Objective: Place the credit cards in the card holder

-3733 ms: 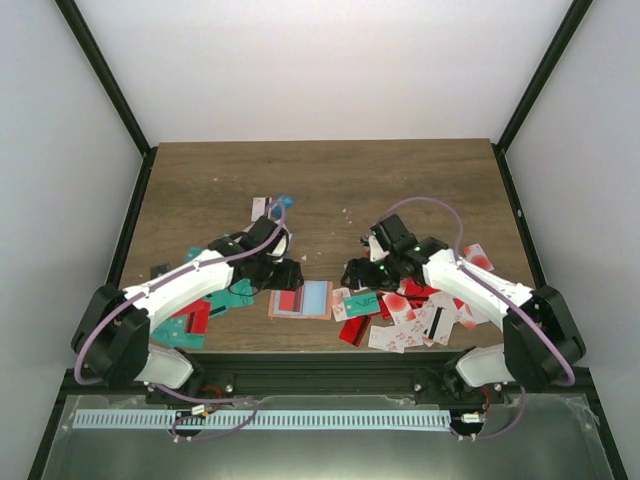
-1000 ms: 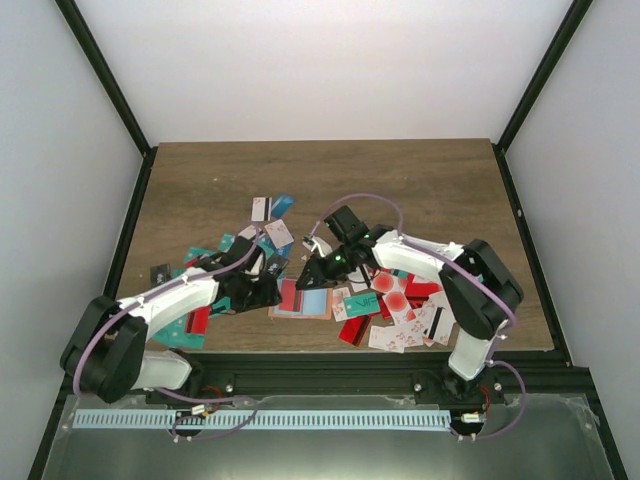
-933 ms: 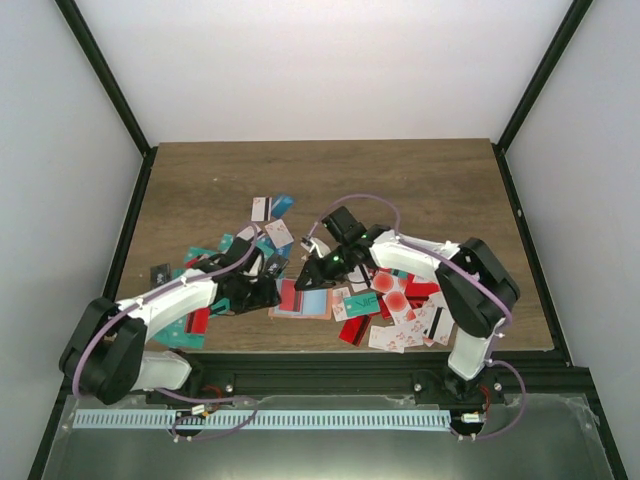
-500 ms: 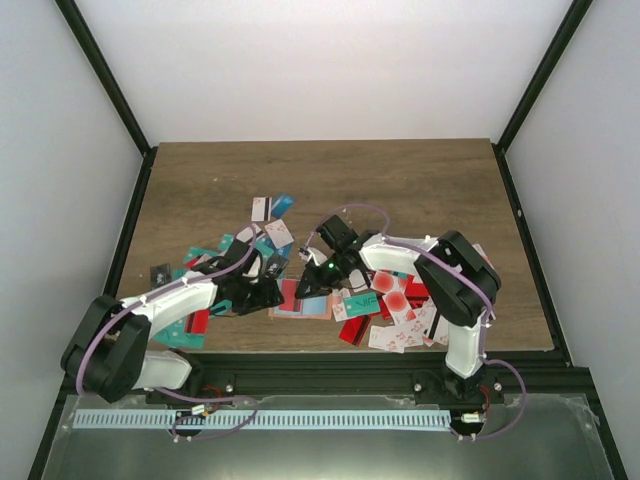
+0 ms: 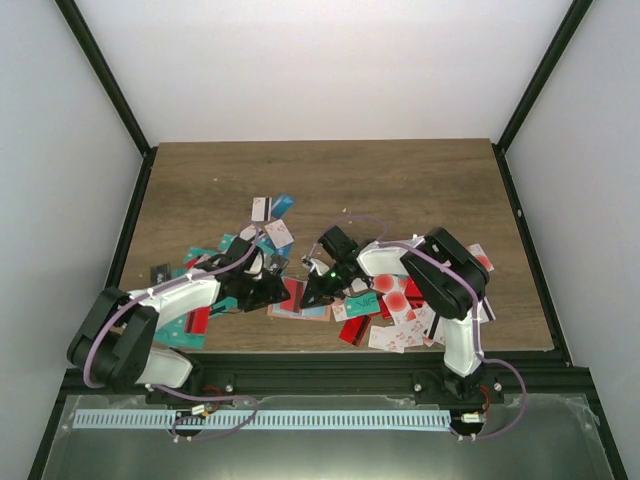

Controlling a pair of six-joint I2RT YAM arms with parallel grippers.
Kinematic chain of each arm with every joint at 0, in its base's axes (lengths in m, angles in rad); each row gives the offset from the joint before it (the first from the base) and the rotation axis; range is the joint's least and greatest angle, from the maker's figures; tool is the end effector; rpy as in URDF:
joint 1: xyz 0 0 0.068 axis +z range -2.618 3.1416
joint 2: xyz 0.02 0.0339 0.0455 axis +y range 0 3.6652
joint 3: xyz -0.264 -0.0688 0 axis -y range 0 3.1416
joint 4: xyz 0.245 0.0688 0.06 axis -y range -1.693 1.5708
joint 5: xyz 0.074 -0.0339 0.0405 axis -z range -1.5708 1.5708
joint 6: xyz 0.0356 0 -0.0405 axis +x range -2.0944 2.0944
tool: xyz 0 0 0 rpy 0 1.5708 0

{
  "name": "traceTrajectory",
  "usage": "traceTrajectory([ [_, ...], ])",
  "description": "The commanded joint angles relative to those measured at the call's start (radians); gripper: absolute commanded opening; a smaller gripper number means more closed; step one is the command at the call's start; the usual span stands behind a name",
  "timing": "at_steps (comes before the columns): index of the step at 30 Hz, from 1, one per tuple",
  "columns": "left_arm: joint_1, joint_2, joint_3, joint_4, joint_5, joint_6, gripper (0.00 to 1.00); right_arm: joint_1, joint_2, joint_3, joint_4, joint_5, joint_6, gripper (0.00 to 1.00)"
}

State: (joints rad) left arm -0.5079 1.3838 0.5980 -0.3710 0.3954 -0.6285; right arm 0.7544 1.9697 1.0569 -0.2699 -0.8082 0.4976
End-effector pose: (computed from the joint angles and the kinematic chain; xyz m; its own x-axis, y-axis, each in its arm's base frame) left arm 0.1939 -0.1236 0.1442 -0.9906 -0.0696 -0.1181 0.0023 0.8531 -0.5218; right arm 0.2426 0.2634 0.1084 -0.9137 -0.4062 -0.0131 -0.2690 0.5802 0.7687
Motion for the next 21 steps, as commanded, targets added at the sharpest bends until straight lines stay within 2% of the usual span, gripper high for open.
traceTrajectory([
  [1,-0.001,0.039,-0.031,0.039,0.069,0.008,0.69,0.008,0.04,-0.023,0.009,0.035,-0.013,0.06],
  [8,-0.001,-0.006,-0.016,0.054,0.127,0.01,0.67,0.009,0.064,-0.03,0.001,0.049,-0.014,0.04],
  [16,-0.002,-0.057,0.002,0.05,0.177,0.035,0.57,0.008,0.06,-0.019,0.003,0.053,-0.005,0.03],
  [21,-0.002,-0.08,0.015,0.043,0.193,0.052,0.55,0.008,0.065,-0.008,0.003,0.052,0.003,0.03],
])
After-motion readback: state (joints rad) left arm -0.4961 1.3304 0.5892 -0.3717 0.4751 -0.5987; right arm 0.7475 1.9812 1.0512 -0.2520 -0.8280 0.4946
